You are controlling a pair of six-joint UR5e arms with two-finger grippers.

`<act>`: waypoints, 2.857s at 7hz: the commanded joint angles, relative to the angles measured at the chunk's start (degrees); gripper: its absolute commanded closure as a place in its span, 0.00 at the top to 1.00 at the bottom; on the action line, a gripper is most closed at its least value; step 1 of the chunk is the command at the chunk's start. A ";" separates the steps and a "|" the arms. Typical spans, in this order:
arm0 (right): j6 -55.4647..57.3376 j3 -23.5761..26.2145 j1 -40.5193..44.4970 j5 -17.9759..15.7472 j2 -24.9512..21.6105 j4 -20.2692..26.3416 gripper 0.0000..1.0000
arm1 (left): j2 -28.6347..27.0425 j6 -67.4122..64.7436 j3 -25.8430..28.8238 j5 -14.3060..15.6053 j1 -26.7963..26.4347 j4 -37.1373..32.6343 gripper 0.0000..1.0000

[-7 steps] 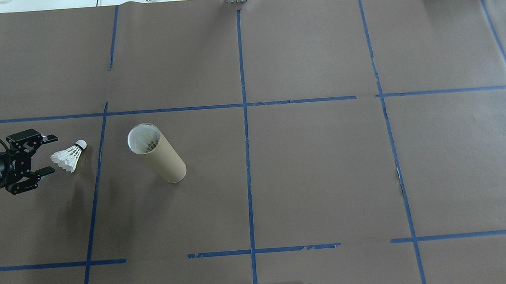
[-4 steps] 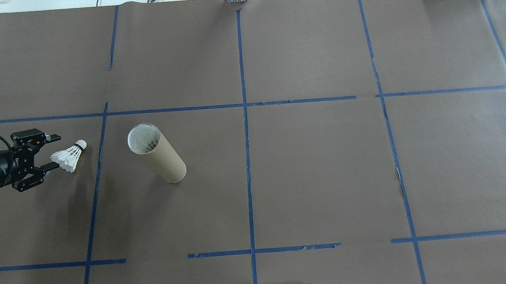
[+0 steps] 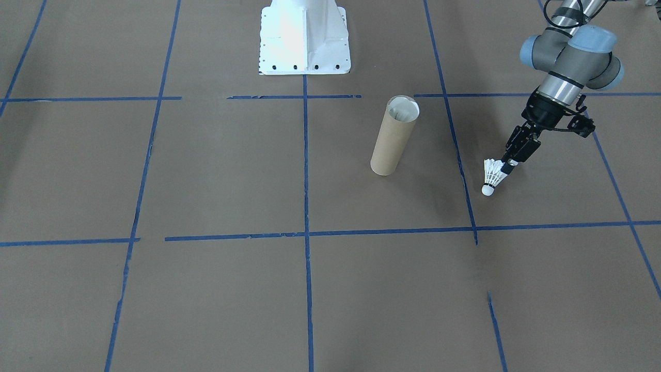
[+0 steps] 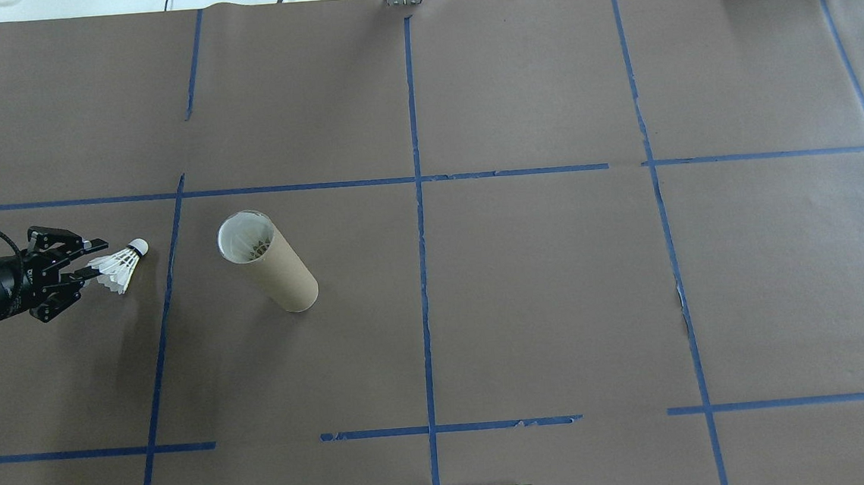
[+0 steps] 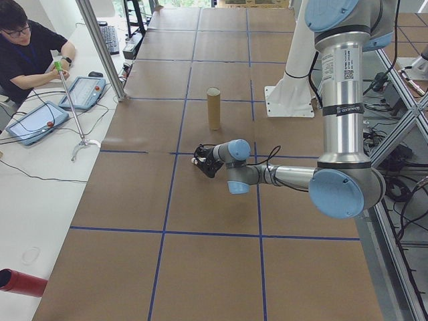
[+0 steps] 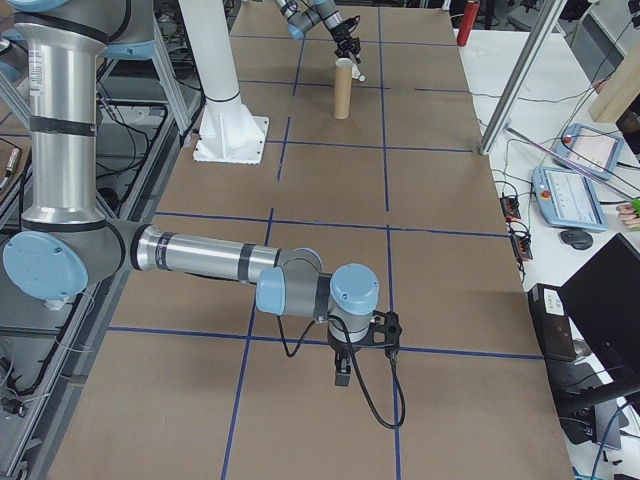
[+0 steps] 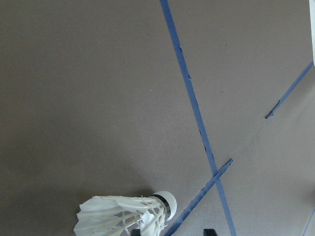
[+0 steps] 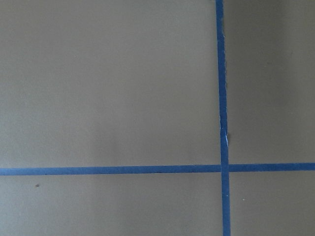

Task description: Collect badminton balls into bucket

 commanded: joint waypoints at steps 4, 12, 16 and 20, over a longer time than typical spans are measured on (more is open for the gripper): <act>0.00 0.00 0.00 0.02 0.00 0.00 1.00 | 0.35 0.45 -0.52 -0.09 0.00 0.00 0.00; 0.00 0.00 0.00 -0.06 0.00 0.00 1.00 | 0.70 34.85 -26.67 -23.36 -8.24 42.02 0.00; 0.00 0.00 0.00 -0.06 0.00 0.00 1.00 | -12.83 48.34 -39.97 -23.38 -10.28 85.37 0.00; 0.00 0.00 0.00 -0.06 0.00 0.00 1.00 | -51.27 52.84 -38.68 -22.94 -10.11 135.81 0.00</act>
